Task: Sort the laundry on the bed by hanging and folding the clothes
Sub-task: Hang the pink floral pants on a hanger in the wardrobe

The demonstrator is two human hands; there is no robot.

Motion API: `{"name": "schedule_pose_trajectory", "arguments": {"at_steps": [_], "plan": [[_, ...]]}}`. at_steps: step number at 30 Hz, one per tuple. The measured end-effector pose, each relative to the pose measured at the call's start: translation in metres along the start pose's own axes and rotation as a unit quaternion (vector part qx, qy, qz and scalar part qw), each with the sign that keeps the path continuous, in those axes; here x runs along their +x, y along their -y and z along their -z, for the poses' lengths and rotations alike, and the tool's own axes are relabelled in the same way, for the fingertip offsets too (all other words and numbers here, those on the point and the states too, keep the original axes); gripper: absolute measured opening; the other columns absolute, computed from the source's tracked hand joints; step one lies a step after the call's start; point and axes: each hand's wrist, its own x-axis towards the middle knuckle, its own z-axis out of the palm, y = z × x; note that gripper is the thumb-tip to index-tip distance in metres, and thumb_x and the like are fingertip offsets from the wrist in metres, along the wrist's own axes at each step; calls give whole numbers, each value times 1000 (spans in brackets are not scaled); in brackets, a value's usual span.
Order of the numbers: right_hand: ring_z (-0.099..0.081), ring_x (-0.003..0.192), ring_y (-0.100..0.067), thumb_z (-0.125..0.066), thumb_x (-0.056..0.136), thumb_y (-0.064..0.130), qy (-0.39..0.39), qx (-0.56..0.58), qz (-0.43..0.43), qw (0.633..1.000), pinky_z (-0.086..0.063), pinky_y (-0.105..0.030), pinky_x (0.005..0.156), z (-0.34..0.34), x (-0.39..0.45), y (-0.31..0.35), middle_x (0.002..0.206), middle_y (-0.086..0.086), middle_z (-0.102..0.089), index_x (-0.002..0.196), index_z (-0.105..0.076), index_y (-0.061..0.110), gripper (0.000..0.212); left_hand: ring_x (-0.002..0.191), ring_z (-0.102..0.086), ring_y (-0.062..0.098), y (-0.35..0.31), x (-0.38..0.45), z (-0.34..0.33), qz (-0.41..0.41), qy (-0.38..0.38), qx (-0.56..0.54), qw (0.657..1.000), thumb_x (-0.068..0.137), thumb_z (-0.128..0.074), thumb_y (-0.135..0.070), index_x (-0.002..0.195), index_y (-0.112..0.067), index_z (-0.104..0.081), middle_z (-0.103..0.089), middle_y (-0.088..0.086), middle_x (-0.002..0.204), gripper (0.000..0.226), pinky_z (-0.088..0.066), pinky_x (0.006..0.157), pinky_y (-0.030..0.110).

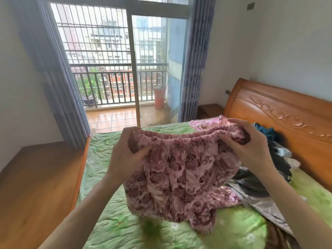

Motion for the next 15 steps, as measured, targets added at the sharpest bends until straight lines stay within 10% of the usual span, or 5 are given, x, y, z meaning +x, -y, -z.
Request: {"name": "schedule_pose_trajectory", "arguments": {"at_steps": [6,12,15], "plan": [[-58,102,19,-84,80,45,-45,-20,-8,999,-42,1,85,47,-11,17,110,49,-56,135,-60,32,61,95,-69,-10,-40,1,-25,-10,-23,-74,997,82,-89,-29,120,-34,-60,-70,-33,105,47,-51,73,4],[-60,112,7,-82,78,53,-75,-47,-12,996,-53,-24,95,124,-30,40,124,36,-58,138,-55,39,67,99,-67,-11,-99,-2,-67,-36,-23,-141,989,85,-86,-34,119,-40,-62,-69,-34,105,42,-53,78,5],[-60,108,15,-78,78,58,-99,-69,7,993,-51,-8,90,166,-41,56,121,36,-60,129,-62,38,57,103,-68,-6,-132,-2,-88,-52,-27,-178,982,84,-87,-37,118,-44,-63,-70,-27,110,42,-57,85,14]]}}
